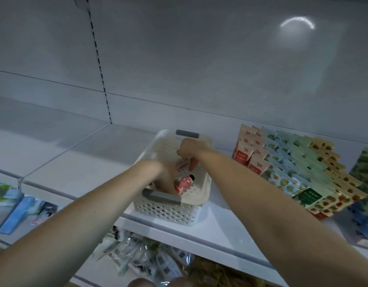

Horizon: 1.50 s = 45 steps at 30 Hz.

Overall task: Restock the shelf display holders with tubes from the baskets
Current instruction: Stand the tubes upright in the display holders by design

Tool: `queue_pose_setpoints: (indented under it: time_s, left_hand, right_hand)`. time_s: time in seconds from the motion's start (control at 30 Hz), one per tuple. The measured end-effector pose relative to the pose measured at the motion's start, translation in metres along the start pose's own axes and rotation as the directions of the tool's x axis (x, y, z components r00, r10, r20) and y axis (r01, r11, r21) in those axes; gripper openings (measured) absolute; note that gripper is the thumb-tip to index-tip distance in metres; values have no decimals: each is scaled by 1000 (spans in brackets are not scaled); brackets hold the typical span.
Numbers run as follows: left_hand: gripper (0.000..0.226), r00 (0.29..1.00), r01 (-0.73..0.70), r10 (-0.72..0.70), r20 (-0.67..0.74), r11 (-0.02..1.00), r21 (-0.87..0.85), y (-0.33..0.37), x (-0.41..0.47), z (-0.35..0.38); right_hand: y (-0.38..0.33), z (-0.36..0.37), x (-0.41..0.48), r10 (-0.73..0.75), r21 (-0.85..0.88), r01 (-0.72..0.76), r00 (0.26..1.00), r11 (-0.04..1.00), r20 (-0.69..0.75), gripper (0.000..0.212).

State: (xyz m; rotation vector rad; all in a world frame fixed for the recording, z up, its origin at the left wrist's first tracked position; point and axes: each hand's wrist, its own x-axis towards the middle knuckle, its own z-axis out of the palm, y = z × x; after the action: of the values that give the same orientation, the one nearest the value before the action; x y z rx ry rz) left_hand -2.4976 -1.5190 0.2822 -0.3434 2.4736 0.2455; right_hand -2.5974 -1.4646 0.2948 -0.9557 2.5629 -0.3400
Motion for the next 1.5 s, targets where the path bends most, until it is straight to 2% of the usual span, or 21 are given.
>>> queue_pose_setpoints:
  time_s: [0.07, 0.2, 0.27, 0.37, 0.43, 0.5, 0.57, 0.73, 0.8, 0.87, 0.97, 1.03, 1.07, 1.13, 1.17, 1.23, 1.3, 1.37, 1.5]
  left_hand:
    - [45, 999, -25, 25, 38, 1000, 9, 0, 2, -2]
    - [49, 995, -94, 94, 25, 995, 22, -2, 7, 0]
    - [42, 990, -139, 139, 20, 990, 5, 0, 11, 3]
    - [25, 987, -157, 158, 28, 987, -38, 3, 14, 4]
    - [22, 988, -148, 150, 44, 988, -46, 4, 15, 6]
    - [27, 991, -124, 127, 52, 991, -54, 5, 16, 7]
    - [28, 994, -95, 97, 59, 995, -39, 6, 16, 8]
    - [22, 998, -65, 65, 10, 998, -10, 12, 12, 9]
    - [15, 998, -63, 63, -13, 997, -48, 10, 9, 8]
    - [20, 998, -59, 54, -35, 989, -137, 6, 3, 6]
    - [27, 988, -61, 17, -154, 956, -287, -1, -10, 0]
    - [26, 936, -87, -46, -349, 931, -355, -1, -24, -5]
    - [25, 885, -128, -88, -458, 899, -419, 0, -32, -8]
    - [24, 755, -306, -195, -626, 740, -599, 6, -48, -13]
    - [25, 693, -412, -250, -677, 633, -655, 9, -56, -15]
    - [25, 624, -589, -323, -712, 404, -700, 17, -73, -16]
    - [26, 604, -685, -377, -702, 204, -699, 25, -88, -13]
    - [25, 606, -727, -400, -687, 70, -683, 38, -100, -8]
    - [30, 611, -770, -312, -727, -22, -638, 71, -120, 7]
  right_hand:
    - [-1, 5, 7, 6, -18, -5, 999, 1000, 37, 18]
    - [-3, 11, 19, -30, -64, 34, 998, 997, 61, 22]
    - [-3, 9, 21, -57, -90, 63, 997, 994, 60, 25]
    - [-4, 9, 25, -63, -126, 73, 995, 989, 77, 17]
    - [-5, 8, 25, -70, -72, 76, 994, 995, 81, 11]
    - [-8, 2, 22, -106, -13, 107, 993, 994, 56, 21]
    - [-10, -6, 19, -148, 48, 148, 989, 988, -4, 27]
    - [-13, -27, 6, -225, 198, 262, 956, 945, -188, 19]
    - [-11, -37, 0, -210, 260, 282, 938, 923, -275, 25]
    - [-7, -47, -10, -172, 413, 303, 930, 859, -325, 23]
    - [-4, -66, -35, -121, 562, 333, 917, 757, -381, 27]
    - [-1, -79, -56, -117, 628, 372, 905, 684, -408, 29]
    - [1, -84, -68, -118, 676, 380, 909, 631, -401, 28]
    - [6, -91, -90, -124, 732, 380, 917, 566, -380, 30]
    - [11, -93, -101, -129, 726, 382, 916, 572, -380, 32]
    - [22, -94, -124, -155, 676, 394, 909, 623, -386, 31]
    - [34, -90, -148, -186, 610, 409, 899, 679, -397, 26]
    - [49, -84, -170, -230, 543, 430, 888, 721, -398, 22]
    - [76, -71, -203, -310, 613, 424, 906, 667, -289, 12]
